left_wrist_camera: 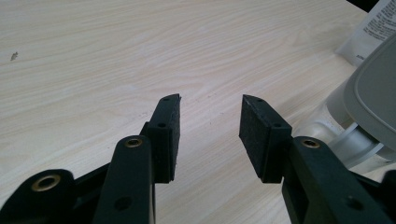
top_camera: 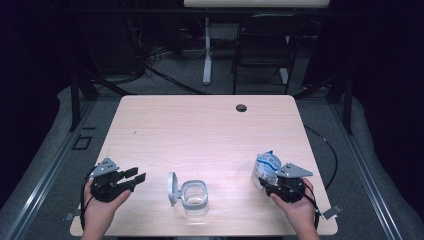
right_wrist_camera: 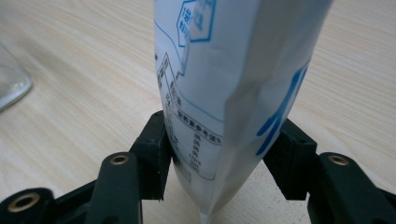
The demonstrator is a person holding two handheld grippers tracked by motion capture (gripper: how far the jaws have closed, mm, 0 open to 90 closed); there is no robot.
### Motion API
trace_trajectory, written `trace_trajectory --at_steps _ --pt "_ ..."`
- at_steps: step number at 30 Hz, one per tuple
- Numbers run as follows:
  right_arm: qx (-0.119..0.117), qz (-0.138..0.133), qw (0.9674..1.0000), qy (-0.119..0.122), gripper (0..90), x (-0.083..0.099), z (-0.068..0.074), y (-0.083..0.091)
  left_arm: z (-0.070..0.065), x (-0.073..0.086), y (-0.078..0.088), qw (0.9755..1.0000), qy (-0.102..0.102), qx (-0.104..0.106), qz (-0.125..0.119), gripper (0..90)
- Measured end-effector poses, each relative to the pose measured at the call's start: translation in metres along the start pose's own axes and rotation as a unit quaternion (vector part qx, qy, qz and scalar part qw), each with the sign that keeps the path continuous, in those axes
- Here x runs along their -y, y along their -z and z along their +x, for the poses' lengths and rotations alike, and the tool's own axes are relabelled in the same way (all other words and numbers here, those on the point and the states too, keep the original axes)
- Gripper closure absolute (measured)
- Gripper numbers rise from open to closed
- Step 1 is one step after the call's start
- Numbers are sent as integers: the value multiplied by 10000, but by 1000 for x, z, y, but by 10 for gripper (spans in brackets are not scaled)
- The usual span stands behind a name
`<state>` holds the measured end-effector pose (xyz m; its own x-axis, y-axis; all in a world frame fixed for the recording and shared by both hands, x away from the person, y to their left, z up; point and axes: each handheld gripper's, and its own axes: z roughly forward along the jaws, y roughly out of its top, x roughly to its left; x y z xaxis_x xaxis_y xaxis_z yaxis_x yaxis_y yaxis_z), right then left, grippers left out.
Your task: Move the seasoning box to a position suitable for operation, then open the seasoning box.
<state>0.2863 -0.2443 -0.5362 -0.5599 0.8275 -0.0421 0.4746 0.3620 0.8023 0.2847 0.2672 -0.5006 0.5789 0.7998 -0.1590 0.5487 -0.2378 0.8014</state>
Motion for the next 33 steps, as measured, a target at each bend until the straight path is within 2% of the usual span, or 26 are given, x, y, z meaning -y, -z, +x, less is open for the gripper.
trace_trajectory --at_steps 9,12,17,23,28,32,33 --pt "-92 -75 9999 45 451 4 -4 2 1 1 1 10000 20 -13 -6 589" --pt "-70 -145 9999 -29 434 6 -3 3 2 1 2 10000 19 -22 -17 589" --pt "81 -319 9990 -289 396 13 0 1 3 2 2 10000 62 -31 -23 588" --pt "313 -308 9987 -256 390 17 8 -3 3 1 4 10000 55 -62 -43 588" --pt "328 -322 9986 -246 374 19 10 -3 2 1 3 10000 46 -52 -49 584" --pt "455 -294 9982 -261 371 20 11 -5 4 2 2 9999 84 -68 -38 580" --pt "443 -370 9978 -315 371 21 11 -7 4 2 2 9999 93 -68 -36 581"
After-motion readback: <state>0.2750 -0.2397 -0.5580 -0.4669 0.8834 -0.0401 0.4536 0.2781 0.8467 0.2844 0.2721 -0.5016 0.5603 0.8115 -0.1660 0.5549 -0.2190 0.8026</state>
